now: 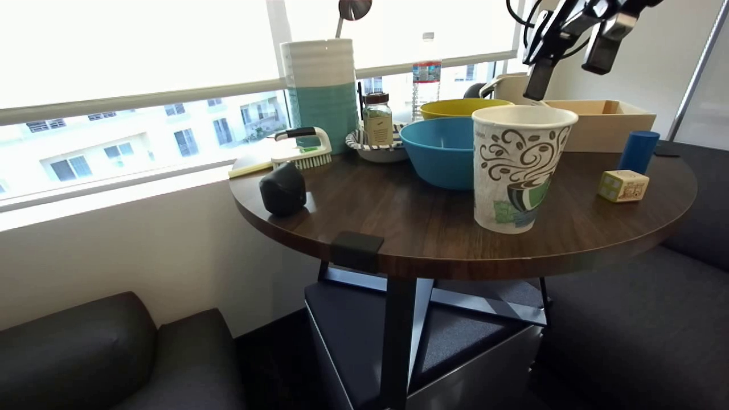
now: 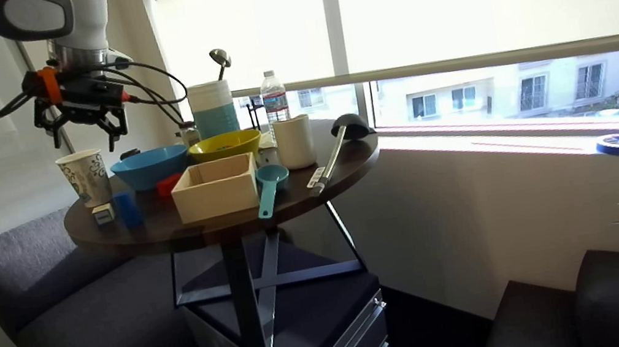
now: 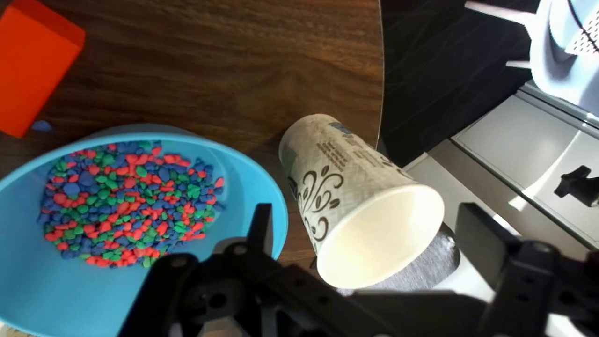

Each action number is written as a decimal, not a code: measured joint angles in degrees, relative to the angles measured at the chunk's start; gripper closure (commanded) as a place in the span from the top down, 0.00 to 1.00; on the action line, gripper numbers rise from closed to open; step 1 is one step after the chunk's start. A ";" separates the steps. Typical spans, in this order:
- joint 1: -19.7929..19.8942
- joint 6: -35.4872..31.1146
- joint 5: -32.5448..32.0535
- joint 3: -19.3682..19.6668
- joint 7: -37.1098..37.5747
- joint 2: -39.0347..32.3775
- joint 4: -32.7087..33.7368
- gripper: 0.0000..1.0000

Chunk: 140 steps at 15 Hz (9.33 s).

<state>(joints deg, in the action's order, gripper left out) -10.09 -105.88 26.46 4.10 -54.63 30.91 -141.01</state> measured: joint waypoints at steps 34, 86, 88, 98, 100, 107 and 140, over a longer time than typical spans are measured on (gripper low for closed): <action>-3.23 -11.14 5.05 0.45 -8.39 -0.33 -0.94 0.01; -2.57 -22.66 37.07 7.82 -81.21 1.72 -2.84 0.01; -0.90 -19.51 40.81 8.50 -85.96 1.51 -3.40 0.01; -3.42 -7.17 50.98 15.40 -100.89 4.60 -4.35 0.01; -7.10 -9.51 50.75 17.45 -100.89 6.04 -4.02 0.03; 0.30 -5.75 51.69 12.39 -100.62 4.63 -4.22 0.01; -48.50 -32.45 34.92 43.69 -100.91 21.59 1.46 0.01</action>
<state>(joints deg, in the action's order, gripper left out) -58.60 -138.34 61.38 47.78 -155.53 52.50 -139.55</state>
